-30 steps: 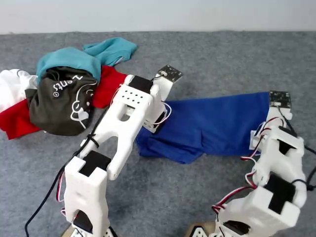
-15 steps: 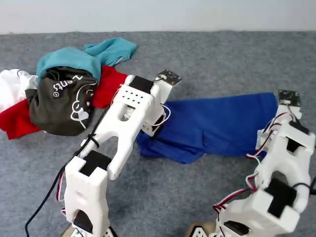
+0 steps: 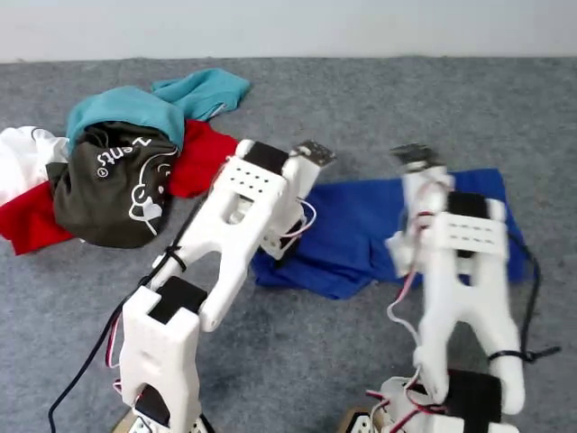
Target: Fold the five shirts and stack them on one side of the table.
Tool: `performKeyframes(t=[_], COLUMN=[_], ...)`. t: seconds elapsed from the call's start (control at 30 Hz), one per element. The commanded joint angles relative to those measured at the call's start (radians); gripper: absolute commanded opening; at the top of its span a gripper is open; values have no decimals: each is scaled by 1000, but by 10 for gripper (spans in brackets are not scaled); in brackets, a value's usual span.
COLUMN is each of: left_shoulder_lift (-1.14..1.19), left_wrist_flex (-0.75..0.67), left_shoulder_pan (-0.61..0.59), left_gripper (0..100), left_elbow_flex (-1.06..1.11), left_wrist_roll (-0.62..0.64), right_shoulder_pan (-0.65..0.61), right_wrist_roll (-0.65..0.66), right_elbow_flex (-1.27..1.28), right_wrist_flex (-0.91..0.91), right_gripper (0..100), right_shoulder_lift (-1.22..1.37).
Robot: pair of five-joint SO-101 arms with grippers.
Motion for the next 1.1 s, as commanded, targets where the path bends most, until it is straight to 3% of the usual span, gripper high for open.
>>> performKeyframes(t=[0.0,0.17,0.37,0.73,1.07], left_shoulder_lift=[-35,-144,-278,-373,-374], left_wrist_flex=[31,31,31,26,28], left_shoulder_pan=[29,-6,-130,-222,-342], left_gripper=[126,126,126,126,126], left_elbow_flex=[5,5,21,99,94], left_wrist_roll=[-37,-40,-80,-109,-109], right_shoulder_pan=[-157,-298,-427,-447,-447], right_wrist_roll=[38,-2,-3,-2,-6], right_elbow_flex=[-35,12,147,189,316], right_wrist_flex=[58,33,-58,-110,-283], right_gripper=[231,230,230,229,16], right_shoulder_lift=[-42,-41,-42,-42,-41])
